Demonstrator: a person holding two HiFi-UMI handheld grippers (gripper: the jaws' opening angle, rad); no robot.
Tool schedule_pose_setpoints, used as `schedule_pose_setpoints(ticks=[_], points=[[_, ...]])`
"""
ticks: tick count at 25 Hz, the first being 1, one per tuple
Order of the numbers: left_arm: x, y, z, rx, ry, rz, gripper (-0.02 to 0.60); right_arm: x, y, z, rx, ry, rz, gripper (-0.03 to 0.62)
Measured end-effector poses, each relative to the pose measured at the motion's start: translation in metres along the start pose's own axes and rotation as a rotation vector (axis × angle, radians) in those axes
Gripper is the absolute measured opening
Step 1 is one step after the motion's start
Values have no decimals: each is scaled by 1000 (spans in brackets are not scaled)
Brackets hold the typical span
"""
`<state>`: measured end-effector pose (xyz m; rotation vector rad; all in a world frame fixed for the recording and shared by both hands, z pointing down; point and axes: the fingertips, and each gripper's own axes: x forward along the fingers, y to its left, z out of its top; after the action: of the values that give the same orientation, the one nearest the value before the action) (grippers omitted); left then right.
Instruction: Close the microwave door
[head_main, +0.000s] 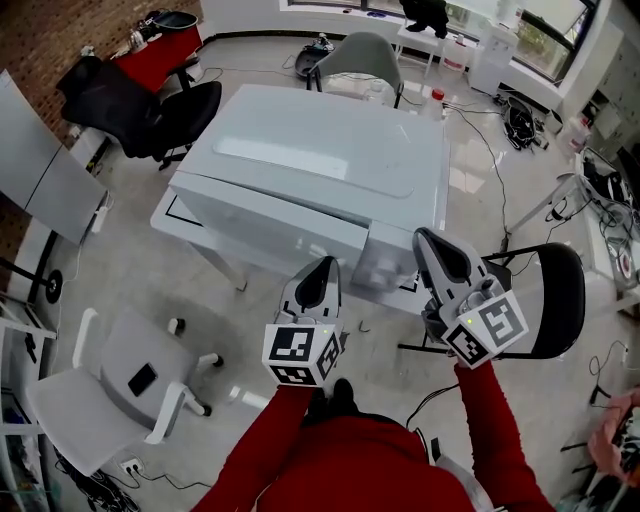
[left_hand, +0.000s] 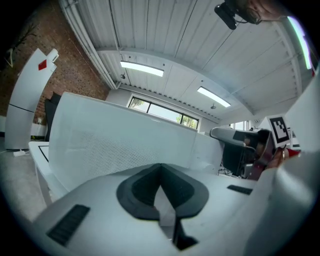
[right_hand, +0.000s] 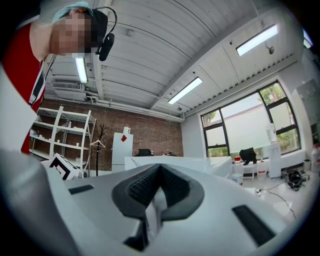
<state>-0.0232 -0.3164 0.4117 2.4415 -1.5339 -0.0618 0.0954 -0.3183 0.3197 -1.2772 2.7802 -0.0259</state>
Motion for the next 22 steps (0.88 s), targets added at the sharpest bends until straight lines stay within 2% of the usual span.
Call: schedule_pose_setpoints(ticks=[7, 12, 17, 22], points=[[16, 2, 1, 13, 38, 15, -5, 1, 2, 0, 2, 4, 10, 12], [17, 4, 3, -6, 12, 30, 6, 1, 3, 1, 18, -13, 16, 12], [18, 4, 4, 6, 9, 33, 6, 2, 2, 2, 22, -14, 25, 12], [13, 4, 4, 26, 19, 6, 6, 1, 2, 2, 36, -1, 36, 14]])
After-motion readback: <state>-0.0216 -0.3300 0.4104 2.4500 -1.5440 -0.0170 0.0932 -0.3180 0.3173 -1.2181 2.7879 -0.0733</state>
